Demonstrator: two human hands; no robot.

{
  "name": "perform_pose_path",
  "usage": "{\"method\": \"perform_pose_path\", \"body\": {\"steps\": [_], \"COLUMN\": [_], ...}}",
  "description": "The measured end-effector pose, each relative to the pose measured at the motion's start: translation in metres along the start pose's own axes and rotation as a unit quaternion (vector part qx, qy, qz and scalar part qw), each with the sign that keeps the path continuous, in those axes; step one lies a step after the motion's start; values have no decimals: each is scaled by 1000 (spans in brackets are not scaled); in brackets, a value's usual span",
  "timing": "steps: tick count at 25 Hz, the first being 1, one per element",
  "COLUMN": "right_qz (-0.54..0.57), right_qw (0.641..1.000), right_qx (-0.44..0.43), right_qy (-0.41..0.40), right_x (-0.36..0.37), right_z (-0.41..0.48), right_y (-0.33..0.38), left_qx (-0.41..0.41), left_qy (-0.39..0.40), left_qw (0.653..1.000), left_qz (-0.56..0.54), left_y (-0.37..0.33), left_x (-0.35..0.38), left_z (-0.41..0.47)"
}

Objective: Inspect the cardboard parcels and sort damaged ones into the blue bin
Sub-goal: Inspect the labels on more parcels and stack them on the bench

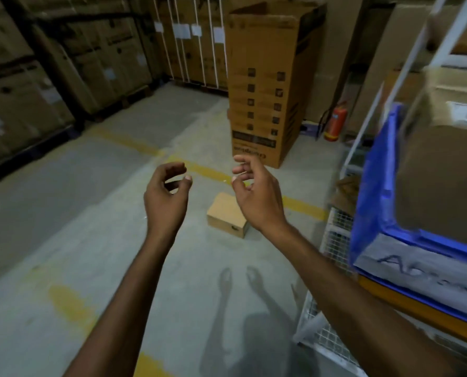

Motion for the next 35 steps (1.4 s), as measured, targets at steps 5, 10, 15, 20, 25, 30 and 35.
{"method": "perform_pose_path", "body": {"steps": [5,10,15,20,25,30,35], "right_qz": [-27,-69,-118,-168,-175,-219,-263], "right_qw": [998,991,978,962,938,904,894], "right_qx": [57,106,166,213,298,346,307], "right_qy": [-22,-35,-41,18,36,126,192], "right_x": [73,120,132,158,190,230,281], "right_z": [69,142,225,278,252,191,175], "right_y": [-76,-156,-266,-433,-641,-832,-961], "left_qx": [-38,-141,-260,-342,-406,-420,-461], "left_qy": [47,83,132,143,168,170,165], "left_qw": [998,986,952,925,897,891,871], "left_qz": [12,-41,-94,-81,-47,-30,-24], "left_y": [90,168,236,348,509,690,828], "left_x": [5,45,134,244,354,435,502], "left_z": [100,182,228,255,243,210,184]}}
Point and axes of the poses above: each hand's wrist, its own z-axis towards the middle knuckle, its own x-axis out of the palm, y = z × x, the point moved 9 cm from there along z, towards the middle knuckle, and after that the axes turned 7 degrees about z, right-handed, at the moved point
